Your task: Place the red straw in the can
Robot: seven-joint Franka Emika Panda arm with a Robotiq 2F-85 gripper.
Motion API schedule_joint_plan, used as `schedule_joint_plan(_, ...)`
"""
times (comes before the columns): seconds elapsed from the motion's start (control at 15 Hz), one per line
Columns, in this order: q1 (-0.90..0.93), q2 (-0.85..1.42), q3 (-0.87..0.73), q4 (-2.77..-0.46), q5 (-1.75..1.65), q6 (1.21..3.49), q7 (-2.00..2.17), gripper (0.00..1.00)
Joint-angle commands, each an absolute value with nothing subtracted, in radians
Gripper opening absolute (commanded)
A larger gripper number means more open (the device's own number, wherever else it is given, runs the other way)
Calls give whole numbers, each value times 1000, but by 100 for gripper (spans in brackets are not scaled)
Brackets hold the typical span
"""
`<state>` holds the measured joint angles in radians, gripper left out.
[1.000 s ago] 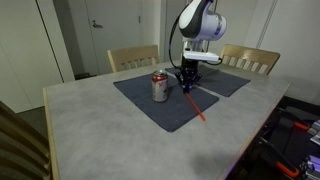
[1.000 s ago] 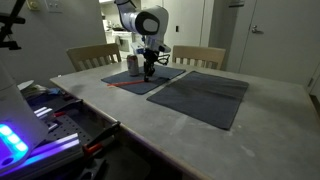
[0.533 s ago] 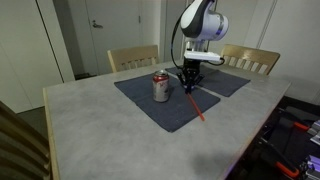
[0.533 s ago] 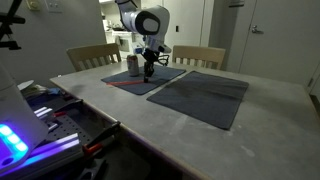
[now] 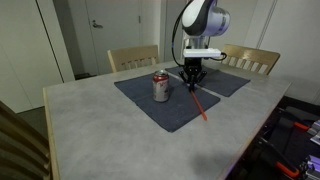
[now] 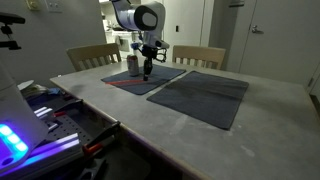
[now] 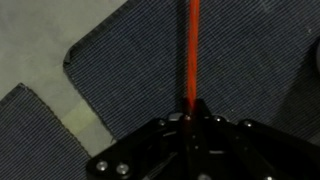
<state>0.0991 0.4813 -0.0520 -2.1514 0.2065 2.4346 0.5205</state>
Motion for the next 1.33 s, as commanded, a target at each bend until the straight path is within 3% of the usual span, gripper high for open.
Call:
schedule_joint_plan(0.0, 139, 426, -85, -2175, 141, 2387, 593, 2)
schedule_joint_plan(0.8, 212, 346, -98, -2180, -160, 2369, 844, 2)
schedule_joint_plan(0.87, 192, 374, -80, -2153, -129, 2381, 829, 8)
schedule_joint_plan(1.13, 196, 371, -80, -2157, -147, 2380, 839, 8)
schedule_joint_plan(1.2, 196, 371, -80, -2157, -147, 2380, 839, 2)
schedule_joint_plan(1.27, 209, 376, -86, -2155, -165, 2378, 865, 2)
